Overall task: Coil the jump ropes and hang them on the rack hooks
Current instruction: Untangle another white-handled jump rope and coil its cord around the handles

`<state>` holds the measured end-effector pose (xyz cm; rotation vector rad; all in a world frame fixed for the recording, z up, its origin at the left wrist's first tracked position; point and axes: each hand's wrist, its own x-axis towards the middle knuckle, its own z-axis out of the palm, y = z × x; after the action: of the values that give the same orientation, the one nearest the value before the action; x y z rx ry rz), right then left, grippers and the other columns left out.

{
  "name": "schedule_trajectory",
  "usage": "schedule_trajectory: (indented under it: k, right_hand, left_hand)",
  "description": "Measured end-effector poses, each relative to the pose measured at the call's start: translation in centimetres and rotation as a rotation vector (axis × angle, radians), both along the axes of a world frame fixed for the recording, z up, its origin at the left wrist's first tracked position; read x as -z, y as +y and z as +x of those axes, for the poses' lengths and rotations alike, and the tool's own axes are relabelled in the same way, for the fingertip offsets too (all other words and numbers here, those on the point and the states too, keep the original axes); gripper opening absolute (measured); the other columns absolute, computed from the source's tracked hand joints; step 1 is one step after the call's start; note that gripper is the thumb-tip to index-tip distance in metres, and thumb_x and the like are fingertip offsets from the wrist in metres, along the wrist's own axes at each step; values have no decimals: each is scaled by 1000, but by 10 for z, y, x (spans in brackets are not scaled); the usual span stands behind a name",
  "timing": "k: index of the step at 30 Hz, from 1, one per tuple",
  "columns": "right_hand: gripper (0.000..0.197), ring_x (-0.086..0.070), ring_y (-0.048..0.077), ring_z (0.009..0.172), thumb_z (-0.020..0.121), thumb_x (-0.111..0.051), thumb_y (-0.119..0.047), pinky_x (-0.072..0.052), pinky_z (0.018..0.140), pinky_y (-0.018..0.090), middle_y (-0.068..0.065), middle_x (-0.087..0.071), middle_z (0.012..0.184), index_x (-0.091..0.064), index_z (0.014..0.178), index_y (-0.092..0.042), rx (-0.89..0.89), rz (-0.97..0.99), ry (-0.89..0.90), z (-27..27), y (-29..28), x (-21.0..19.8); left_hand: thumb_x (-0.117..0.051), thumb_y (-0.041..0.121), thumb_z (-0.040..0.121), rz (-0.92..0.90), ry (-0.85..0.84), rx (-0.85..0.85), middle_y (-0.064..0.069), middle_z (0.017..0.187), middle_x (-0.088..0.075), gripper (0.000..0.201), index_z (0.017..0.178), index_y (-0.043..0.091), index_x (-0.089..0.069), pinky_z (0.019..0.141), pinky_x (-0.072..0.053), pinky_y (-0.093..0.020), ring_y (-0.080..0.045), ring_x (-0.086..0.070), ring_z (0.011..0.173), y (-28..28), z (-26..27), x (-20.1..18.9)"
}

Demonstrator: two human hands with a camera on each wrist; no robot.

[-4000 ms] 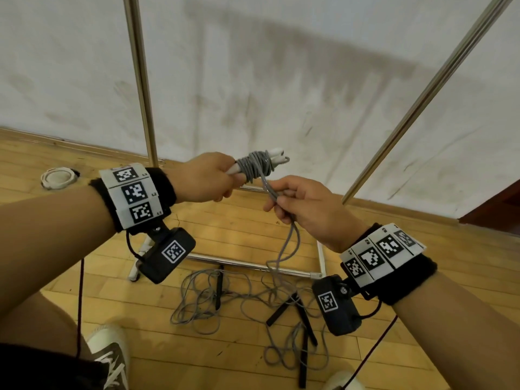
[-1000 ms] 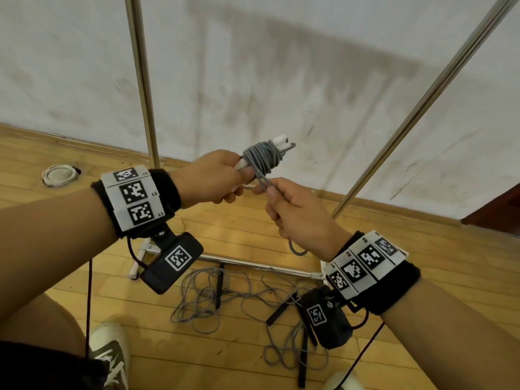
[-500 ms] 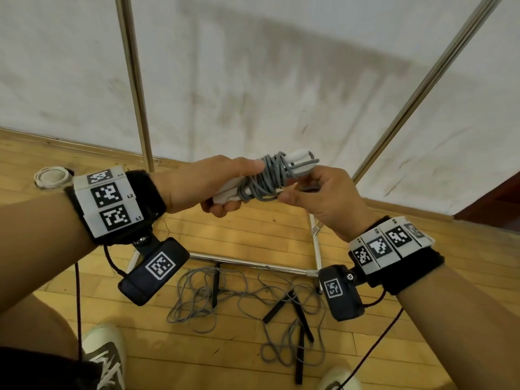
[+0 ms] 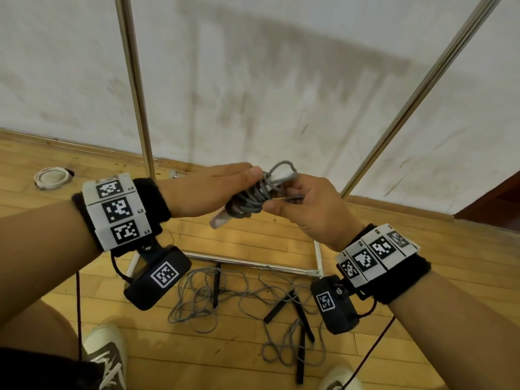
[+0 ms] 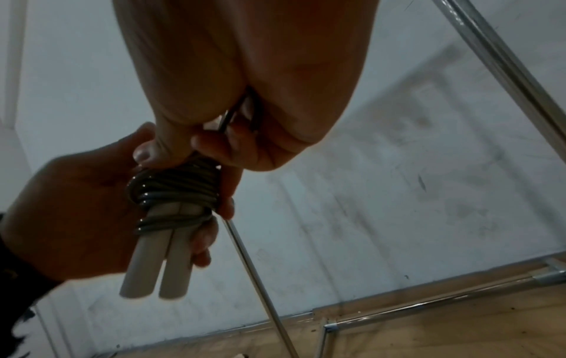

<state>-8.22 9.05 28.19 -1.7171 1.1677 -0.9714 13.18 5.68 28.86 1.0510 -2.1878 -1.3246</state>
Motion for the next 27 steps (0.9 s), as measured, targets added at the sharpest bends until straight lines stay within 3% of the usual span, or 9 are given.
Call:
schedule_trajectory:
  k: [2, 4, 7, 12, 14, 17, 20, 23, 27]
  right_hand:
    - [30, -69, 2, 68, 69, -81, -31, -50, 58, 16, -10, -75, 81, -70, 96, -25, 21, 6, 12, 5, 1, 0]
    - [30, -62, 3, 54, 64, -80, -39, -46, 49, 18, -9, -72, 71, -70, 88, -23, 52, 7, 58, 9, 0, 1]
    - [24, -50, 8, 42, 72, -82, -28, -41, 43, 20, -7, -61, 55, -66, 77, -11, 108, -7, 45, 6, -3, 1]
    - [8, -67, 19, 62, 92, -65, -9, -53, 57, 26, 8, -71, 72, -64, 99, -6, 140, -15, -63, -4, -6, -5]
    - [7, -71, 21, 69, 95, -59, -6, -56, 62, 27, 9, -73, 79, -64, 101, -6, 162, -19, -132, -3, -6, -4]
    - [17, -72, 20, 72, 99, -53, -6, -57, 67, 27, -2, -72, 80, -69, 104, -7, 192, -26, -166, 0, -7, -1]
    - [16, -72, 21, 66, 96, -57, -4, -56, 59, 24, -1, -71, 79, -71, 105, -6, 220, -36, -154, 1, -9, 0]
    - [9, -71, 23, 60, 94, -61, -5, -51, 49, 24, -1, -72, 74, -64, 102, -7, 261, -50, -137, 3, -11, -1]
    - [8, -70, 26, 56, 89, -68, -4, -49, 44, 25, 5, -73, 74, -62, 86, -8, 297, -62, -144, 5, -14, 1]
  left_hand:
    - [-36, 65, 91, 51, 36, 26, -4, 91, -70, 60, 112, 13, -56, 79, -58, -39, -18, -70, 79, 3, -3, 3]
    - [-41, 66, 91, 1, 31, 21, -2, 79, -65, 57, 104, 12, -55, 68, -58, -38, -18, -64, 68, 3, -5, 5]
    - [-43, 65, 94, -83, -18, -49, 5, 72, -63, 51, 97, 16, -56, 60, -53, -30, -12, -58, 60, -2, -5, 7]
    - [-38, 68, 90, -177, -207, -164, -1, 83, -68, 53, 106, 21, -55, 65, -55, -39, -15, -61, 65, -12, 0, 13]
    - [-39, 63, 95, -224, -231, -190, 6, 82, -67, 44, 116, 27, -51, 60, -52, -30, -11, -62, 65, -14, -1, 14]
    - [-37, 61, 98, -328, -276, -200, 9, 79, -65, 40, 118, 29, -50, 53, -38, -15, -5, -60, 63, -15, -4, 16]
    - [-34, 61, 96, -364, -248, -202, 11, 75, -62, 44, 114, 24, -50, 50, -37, -13, 0, -58, 61, -15, -8, 15]
    - [-32, 57, 98, -406, -214, -190, 14, 74, -62, 44, 113, 20, -52, 55, -40, -7, 11, -58, 67, -14, -9, 15]
    - [-33, 59, 97, -481, -256, -225, 14, 77, -62, 45, 111, 21, -52, 51, -36, -13, -1, -58, 64, -15, -8, 15]
